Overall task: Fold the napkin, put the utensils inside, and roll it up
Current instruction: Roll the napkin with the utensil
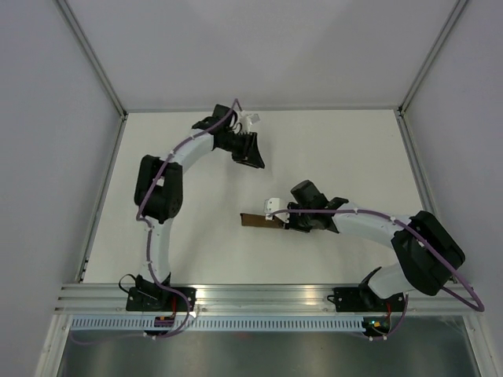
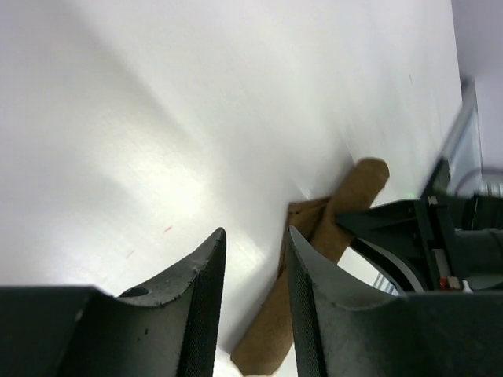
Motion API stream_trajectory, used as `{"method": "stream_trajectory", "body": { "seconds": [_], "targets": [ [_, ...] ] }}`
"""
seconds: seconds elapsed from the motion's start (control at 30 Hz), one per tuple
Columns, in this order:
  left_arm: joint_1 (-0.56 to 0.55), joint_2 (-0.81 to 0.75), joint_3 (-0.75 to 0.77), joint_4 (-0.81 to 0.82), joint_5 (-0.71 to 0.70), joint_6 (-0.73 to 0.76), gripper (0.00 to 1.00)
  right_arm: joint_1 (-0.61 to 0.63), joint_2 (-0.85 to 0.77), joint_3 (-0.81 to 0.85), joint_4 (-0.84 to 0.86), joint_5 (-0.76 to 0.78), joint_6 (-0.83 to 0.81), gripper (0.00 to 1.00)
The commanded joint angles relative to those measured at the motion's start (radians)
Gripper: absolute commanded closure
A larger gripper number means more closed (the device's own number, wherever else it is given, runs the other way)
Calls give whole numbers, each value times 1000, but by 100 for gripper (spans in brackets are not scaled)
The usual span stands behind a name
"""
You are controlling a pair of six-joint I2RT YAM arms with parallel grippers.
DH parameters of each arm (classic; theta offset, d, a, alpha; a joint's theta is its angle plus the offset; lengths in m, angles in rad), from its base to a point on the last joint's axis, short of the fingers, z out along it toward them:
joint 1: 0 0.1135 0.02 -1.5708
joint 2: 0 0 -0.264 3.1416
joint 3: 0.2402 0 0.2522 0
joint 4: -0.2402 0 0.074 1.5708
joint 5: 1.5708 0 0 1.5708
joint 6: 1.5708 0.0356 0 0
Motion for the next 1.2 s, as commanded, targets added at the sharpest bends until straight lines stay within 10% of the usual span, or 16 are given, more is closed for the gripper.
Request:
{"method": "stream_trajectory", "body": {
  "seconds": [0.0,0.43,1.17],
  "targets": [
    [60,-217,-114,97,-162,-194,59,-28,72,31,-103,-21,83,66],
    [-7,-788,-1036,706,-536,-570,53,-167,362,310,-246,-151,285,68],
    [-201,-575,-1015,929,-860,-745,47,-172,583,509,-185,-286,727,68]
  ]
}}
